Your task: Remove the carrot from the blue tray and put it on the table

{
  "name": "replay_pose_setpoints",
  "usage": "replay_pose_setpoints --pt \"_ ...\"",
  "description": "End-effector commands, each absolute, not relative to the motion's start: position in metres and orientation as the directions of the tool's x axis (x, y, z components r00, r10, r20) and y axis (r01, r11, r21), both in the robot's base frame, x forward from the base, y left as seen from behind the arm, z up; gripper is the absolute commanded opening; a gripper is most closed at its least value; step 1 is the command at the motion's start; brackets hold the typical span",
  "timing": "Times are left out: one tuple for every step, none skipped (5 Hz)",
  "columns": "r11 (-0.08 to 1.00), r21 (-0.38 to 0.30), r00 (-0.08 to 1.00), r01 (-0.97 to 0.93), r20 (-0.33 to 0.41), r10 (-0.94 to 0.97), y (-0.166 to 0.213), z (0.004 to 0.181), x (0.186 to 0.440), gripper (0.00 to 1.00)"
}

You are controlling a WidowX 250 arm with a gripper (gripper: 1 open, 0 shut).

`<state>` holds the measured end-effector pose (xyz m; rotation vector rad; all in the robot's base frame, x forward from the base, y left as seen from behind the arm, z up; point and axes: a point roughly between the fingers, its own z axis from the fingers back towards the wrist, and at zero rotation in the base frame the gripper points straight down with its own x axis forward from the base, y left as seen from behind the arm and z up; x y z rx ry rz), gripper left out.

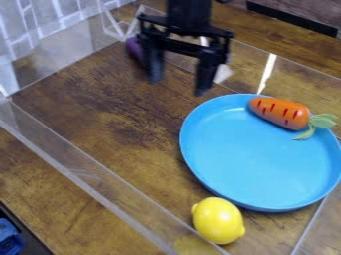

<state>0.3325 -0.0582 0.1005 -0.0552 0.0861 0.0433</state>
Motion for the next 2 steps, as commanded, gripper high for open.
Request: replay_pose_setpoints --pt "0.986 -0.102 0.991 -0.135 0.006 0.136 -0.0729 0.1175 0.3566 1.00" --pt "0.972 -0.115 0.978 -0.203 0.020 0.206 -0.0784 0.1129 0.3650 1.00"
